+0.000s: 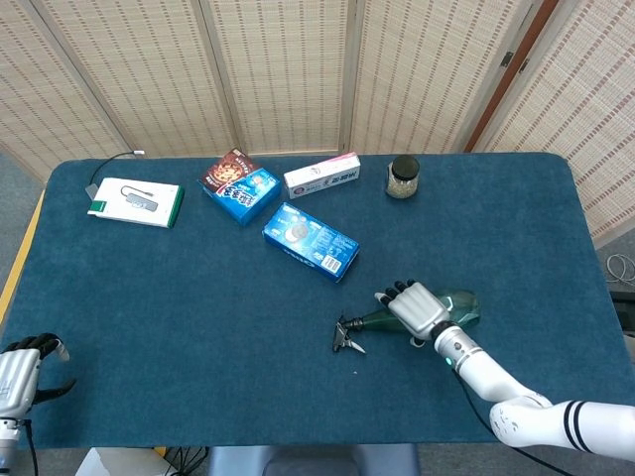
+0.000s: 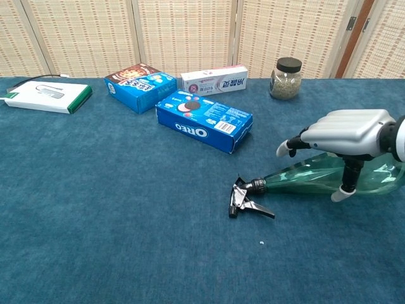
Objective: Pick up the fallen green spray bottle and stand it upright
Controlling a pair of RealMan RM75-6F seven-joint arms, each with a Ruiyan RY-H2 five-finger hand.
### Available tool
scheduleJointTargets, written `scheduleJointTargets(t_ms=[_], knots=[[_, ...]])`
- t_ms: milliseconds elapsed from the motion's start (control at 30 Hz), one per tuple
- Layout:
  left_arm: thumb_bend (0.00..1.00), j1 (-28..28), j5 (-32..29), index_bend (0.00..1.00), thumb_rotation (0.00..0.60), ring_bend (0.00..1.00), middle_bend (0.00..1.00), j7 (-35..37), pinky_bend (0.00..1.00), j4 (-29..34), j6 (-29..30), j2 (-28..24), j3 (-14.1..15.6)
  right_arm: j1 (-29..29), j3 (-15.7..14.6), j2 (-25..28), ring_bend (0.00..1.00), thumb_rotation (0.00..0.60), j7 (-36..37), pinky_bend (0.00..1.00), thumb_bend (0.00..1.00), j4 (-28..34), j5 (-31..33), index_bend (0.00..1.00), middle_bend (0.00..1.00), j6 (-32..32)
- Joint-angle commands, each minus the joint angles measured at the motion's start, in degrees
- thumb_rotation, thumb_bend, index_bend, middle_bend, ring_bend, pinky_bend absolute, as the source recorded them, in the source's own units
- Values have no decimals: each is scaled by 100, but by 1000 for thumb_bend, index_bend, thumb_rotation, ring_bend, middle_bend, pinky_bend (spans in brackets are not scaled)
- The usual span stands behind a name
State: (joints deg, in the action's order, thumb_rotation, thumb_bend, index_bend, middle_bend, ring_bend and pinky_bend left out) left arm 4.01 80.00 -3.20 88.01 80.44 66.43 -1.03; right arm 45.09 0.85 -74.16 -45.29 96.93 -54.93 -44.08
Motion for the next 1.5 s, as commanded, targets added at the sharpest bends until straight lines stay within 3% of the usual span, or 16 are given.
scheduleJointTargets(t_ms=[33, 467, 833, 1233, 1500], knots=[[0, -8, -4, 537, 600, 355, 394, 12, 375, -10, 0, 1, 2, 88, -46, -75, 207, 600, -15, 287, 0, -66, 82, 193, 269, -1], [0, -40, -13, 537, 600, 356, 395, 65, 377, -52, -16, 11, 11, 308, -178, -357, 377, 600, 116, 439, 0, -366, 115, 357, 447, -103], [0, -44, -9, 538, 600, 356, 395, 55, 377, -57, -30, 23, 8, -8, -173, -497, 566, 600, 920, 574, 8, -619, -689, 529, 641, -649], [0, -20, -3, 538, 600, 356, 395, -65, 377, 24, -45, 20, -6, -663, 70, -188, 591, 600, 3031, 589, 8, -554, -1988, 553, 665, -1632], [0, 10, -13, 538, 600, 356, 395, -153, 377, 105, -73, -6, -21, -1363, 289, -754, 593, 600, 5200, 589, 8, -1406, -2926, 553, 667, -3169]])
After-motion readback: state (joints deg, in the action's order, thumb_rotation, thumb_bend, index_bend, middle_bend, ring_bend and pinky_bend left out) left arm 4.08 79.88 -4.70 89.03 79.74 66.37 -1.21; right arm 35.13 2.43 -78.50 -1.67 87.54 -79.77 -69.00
